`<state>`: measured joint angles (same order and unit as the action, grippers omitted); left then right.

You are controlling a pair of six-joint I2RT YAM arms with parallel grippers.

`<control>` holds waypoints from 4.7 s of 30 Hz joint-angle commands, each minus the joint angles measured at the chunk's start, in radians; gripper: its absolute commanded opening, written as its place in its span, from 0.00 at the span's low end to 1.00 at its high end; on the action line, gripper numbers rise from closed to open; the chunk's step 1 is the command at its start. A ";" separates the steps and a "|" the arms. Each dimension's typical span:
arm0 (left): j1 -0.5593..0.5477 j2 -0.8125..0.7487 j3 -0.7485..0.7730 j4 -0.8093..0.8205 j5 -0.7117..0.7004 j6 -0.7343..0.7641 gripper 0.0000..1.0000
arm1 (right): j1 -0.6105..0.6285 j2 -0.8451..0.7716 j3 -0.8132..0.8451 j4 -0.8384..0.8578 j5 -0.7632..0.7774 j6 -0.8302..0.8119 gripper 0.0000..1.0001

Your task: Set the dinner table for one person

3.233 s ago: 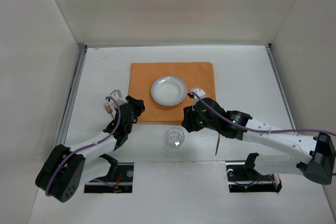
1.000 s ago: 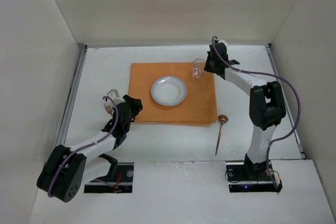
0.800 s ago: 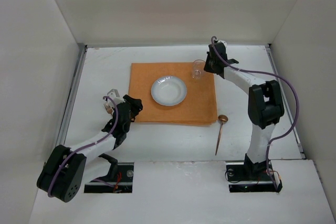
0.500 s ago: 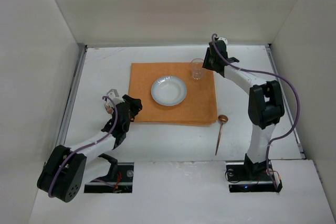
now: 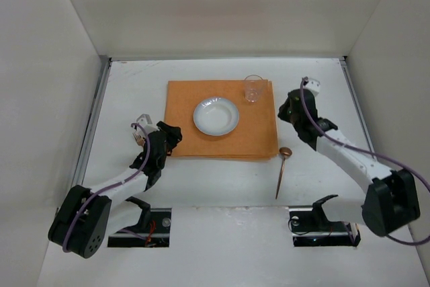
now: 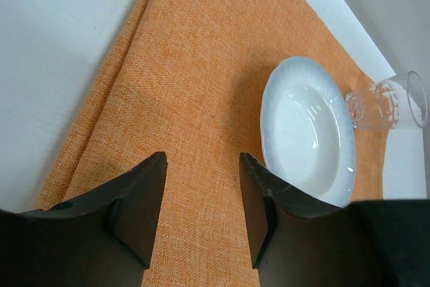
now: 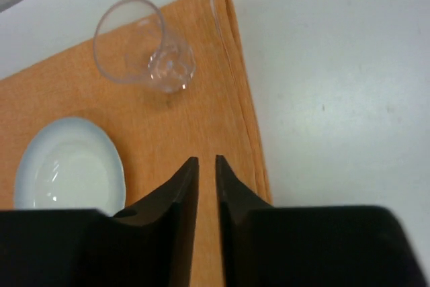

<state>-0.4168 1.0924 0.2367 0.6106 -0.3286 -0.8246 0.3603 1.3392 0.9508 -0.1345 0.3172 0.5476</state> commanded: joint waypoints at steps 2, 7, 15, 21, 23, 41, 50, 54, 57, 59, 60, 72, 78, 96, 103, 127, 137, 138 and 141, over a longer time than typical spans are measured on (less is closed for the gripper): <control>0.005 0.012 -0.002 0.054 0.022 -0.022 0.45 | 0.081 -0.182 -0.231 -0.061 0.149 0.182 0.12; -0.010 0.029 0.003 0.058 0.026 -0.028 0.45 | 0.163 -0.385 -0.418 -0.304 0.139 0.414 0.25; -0.007 0.035 0.003 0.067 0.036 -0.036 0.45 | 0.268 -0.451 -0.489 -0.478 0.143 0.569 0.42; -0.001 0.023 -0.004 0.067 0.036 -0.036 0.45 | 0.295 -0.315 -0.460 -0.445 0.072 0.528 0.32; -0.001 0.008 -0.007 0.067 0.030 -0.034 0.45 | 0.302 -0.278 -0.442 -0.439 0.072 0.506 0.31; 0.025 0.041 -0.002 0.067 0.056 -0.045 0.45 | 0.303 -0.262 -0.291 -0.611 0.167 0.382 0.07; 0.034 0.033 -0.010 0.071 0.057 -0.050 0.45 | 0.303 -0.129 -0.029 -0.406 0.120 0.112 0.07; 0.031 0.037 -0.007 0.071 0.062 -0.047 0.45 | 0.303 0.055 0.052 -0.249 0.027 0.003 0.07; 0.036 0.044 -0.004 0.071 0.062 -0.044 0.45 | 0.296 0.168 0.112 -0.162 -0.010 -0.035 0.07; 0.037 0.040 -0.005 0.071 0.063 -0.044 0.45 | 0.271 0.237 0.146 -0.120 -0.052 -0.049 0.07; 0.036 0.034 -0.007 0.071 0.057 -0.042 0.45 | 0.257 0.265 0.158 -0.108 -0.070 -0.057 0.07; 0.045 0.044 -0.005 0.071 0.062 -0.041 0.45 | 0.159 0.396 0.164 -0.013 -0.118 -0.044 0.08; 0.052 0.021 -0.014 0.072 0.056 -0.039 0.45 | 0.162 0.448 0.187 -0.020 -0.133 -0.045 0.09; 0.026 -0.003 -0.008 0.072 0.022 0.004 0.44 | 0.171 0.253 0.094 0.007 -0.069 -0.025 0.42; -0.046 -0.083 0.097 -0.121 -0.058 0.065 0.36 | 0.203 0.014 -0.128 0.224 0.029 -0.012 0.26; 0.049 -0.057 0.265 -0.979 -0.259 0.050 0.29 | 0.288 -0.071 -0.389 0.532 -0.009 0.083 0.20; 0.126 0.044 0.236 -0.864 -0.188 0.068 0.26 | 0.279 -0.051 -0.382 0.523 -0.030 0.087 0.22; 0.128 0.052 0.228 -0.836 -0.175 0.073 0.25 | 0.279 -0.049 -0.380 0.520 -0.032 0.086 0.22; 0.135 0.075 0.208 -0.776 -0.138 0.076 0.22 | 0.279 -0.041 -0.377 0.526 -0.021 0.080 0.22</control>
<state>-0.2916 1.1515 0.4656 -0.2394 -0.5198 -0.7685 0.6418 1.2877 0.5507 0.3275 0.2977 0.6270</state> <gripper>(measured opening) 0.223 0.219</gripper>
